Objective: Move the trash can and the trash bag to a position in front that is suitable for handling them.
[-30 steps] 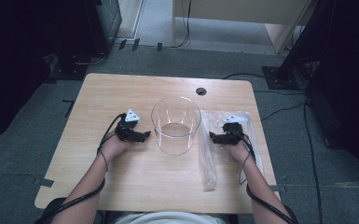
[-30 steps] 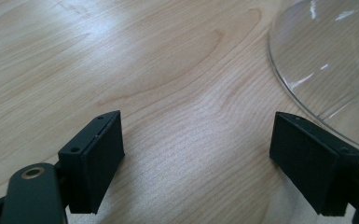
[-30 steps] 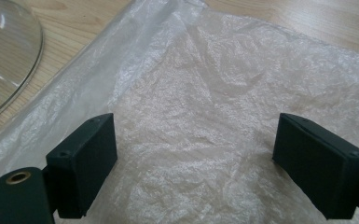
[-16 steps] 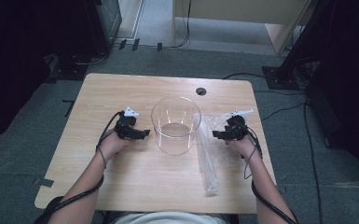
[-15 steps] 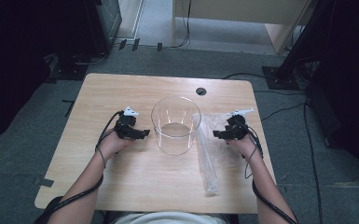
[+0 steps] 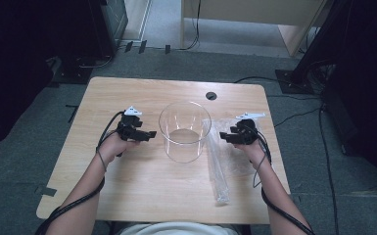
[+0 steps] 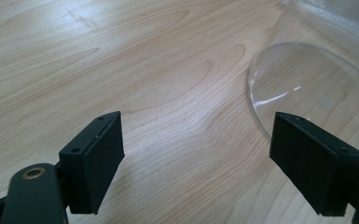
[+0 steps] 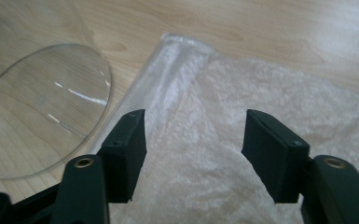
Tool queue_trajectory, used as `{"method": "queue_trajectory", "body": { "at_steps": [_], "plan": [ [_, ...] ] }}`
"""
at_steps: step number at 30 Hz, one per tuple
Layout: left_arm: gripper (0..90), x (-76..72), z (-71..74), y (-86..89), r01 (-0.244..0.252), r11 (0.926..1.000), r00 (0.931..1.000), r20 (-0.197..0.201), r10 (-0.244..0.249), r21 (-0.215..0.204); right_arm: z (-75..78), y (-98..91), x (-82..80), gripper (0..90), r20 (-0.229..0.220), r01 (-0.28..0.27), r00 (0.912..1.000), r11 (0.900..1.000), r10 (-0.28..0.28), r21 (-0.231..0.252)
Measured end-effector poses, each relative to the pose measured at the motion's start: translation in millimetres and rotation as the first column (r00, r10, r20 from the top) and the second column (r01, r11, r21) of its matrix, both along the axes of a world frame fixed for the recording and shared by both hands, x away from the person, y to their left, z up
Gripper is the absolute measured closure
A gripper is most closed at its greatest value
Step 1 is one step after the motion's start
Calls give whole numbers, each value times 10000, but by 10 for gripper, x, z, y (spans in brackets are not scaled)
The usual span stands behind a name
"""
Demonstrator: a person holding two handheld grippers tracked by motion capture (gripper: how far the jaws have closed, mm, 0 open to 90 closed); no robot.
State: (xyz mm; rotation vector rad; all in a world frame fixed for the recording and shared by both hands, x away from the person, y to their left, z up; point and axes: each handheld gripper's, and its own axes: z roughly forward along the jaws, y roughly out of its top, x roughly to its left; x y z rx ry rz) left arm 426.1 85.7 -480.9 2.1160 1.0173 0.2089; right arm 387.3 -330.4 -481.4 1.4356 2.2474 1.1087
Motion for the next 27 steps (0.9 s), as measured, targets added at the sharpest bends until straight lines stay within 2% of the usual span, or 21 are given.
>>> {"method": "queue_trajectory", "body": {
  "at_steps": [3,7,8,9,14,20,23,25,27],
  "plan": [
    [171,19,19,-20,-120,9996,9999,-114,117,-240,31,32,14,443,186,65,9998,10000,-64,-61],
    [173,57,37,-36,-27,9992,9999,-150,21,-409,6,87,15,390,75,-192,9998,9998,192,-65],
    [196,73,40,-39,85,9989,9999,-141,-92,-455,4,103,13,389,68,-205,9998,9998,205,6],
    [259,92,38,-37,273,9981,9996,-107,-279,-546,9,120,10,390,70,-237,9997,9996,236,119],
    [268,157,48,-34,362,9955,9989,-278,-388,-876,73,233,7,419,575,-578,9966,9983,584,-116],
    [274,145,94,-65,722,9942,9973,-35,-727,-801,91,273,54,409,566,-485,9973,9986,473,208],
    [274,132,112,-95,787,9920,9969,63,-784,-988,113,322,61,409,722,-595,9957,9979,575,257],
    [274,110,129,-113,1064,9891,9942,256,-1043,-1019,134,371,47,408,861,-742,9937,9969,717,253],
    [274,99,145,-120,1130,9871,9934,317,-1101,-1132,147,402,34,408,925,-849,9923,9959,817,305]
  ]
}}
